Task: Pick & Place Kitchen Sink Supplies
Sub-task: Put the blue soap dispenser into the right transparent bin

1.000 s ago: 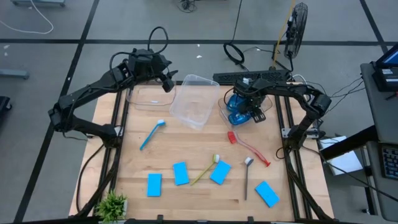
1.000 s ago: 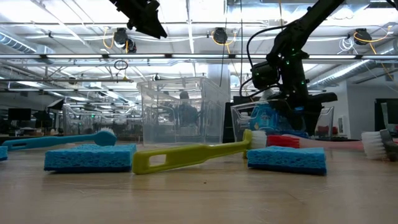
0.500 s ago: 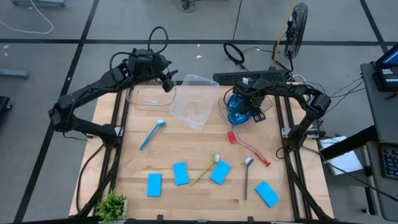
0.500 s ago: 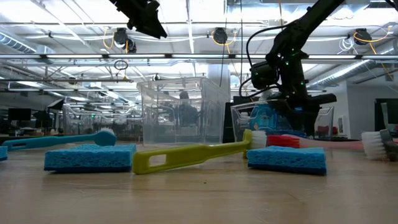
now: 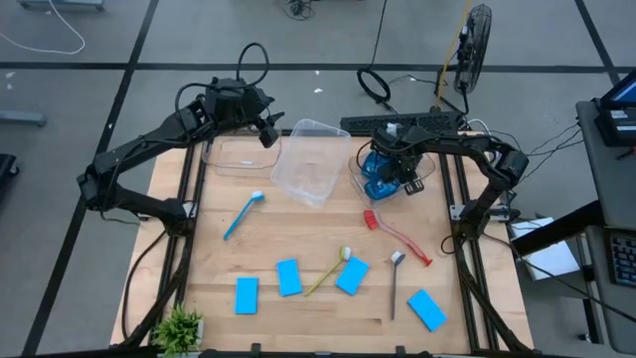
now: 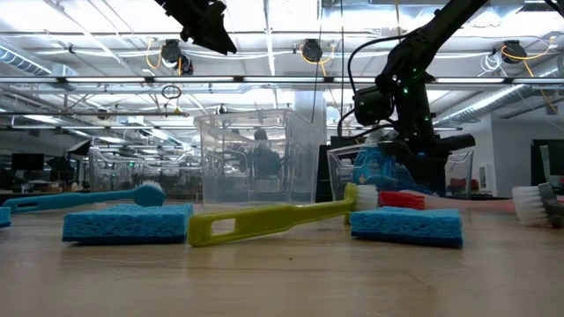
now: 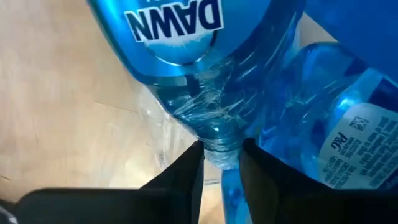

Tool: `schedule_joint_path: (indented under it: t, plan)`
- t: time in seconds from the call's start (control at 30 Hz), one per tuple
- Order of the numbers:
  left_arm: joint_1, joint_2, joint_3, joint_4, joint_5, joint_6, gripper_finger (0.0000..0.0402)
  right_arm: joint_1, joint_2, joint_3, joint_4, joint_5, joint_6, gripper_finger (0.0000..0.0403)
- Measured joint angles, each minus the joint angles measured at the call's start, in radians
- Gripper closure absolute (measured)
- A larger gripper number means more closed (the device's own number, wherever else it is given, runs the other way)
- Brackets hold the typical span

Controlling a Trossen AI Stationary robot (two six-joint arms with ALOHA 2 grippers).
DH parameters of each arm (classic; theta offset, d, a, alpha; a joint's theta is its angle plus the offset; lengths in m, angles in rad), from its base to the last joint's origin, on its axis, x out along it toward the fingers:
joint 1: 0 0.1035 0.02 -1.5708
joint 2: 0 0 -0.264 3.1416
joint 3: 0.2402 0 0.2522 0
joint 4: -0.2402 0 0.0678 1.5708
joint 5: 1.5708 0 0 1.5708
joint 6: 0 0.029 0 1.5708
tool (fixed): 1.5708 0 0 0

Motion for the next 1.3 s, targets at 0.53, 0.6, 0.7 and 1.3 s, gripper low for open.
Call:
schedule_joint_path:
  t: [0.53,0.6,0.7,1.3]
  plan:
    - [0.0,0.0,0.0,0.008,0.0,-0.001,0.0188,0.047,0.004,0.009,0.022,0.019,-0.021,0.0315]
    - [0.0,0.0,0.0,0.01,0.0,-0.003,0.0188,0.054,0.008,0.022,0.026,0.02,-0.017,0.0309]
    - [0.0,0.0,0.0,0.01,0.0,-0.003,0.0188,0.056,0.012,0.041,0.036,0.015,-0.017,0.0298]
    - [0.0,0.0,0.0,0.007,0.0,0.013,0.0188,0.022,0.013,0.049,0.03,-0.046,-0.025,0.0239]
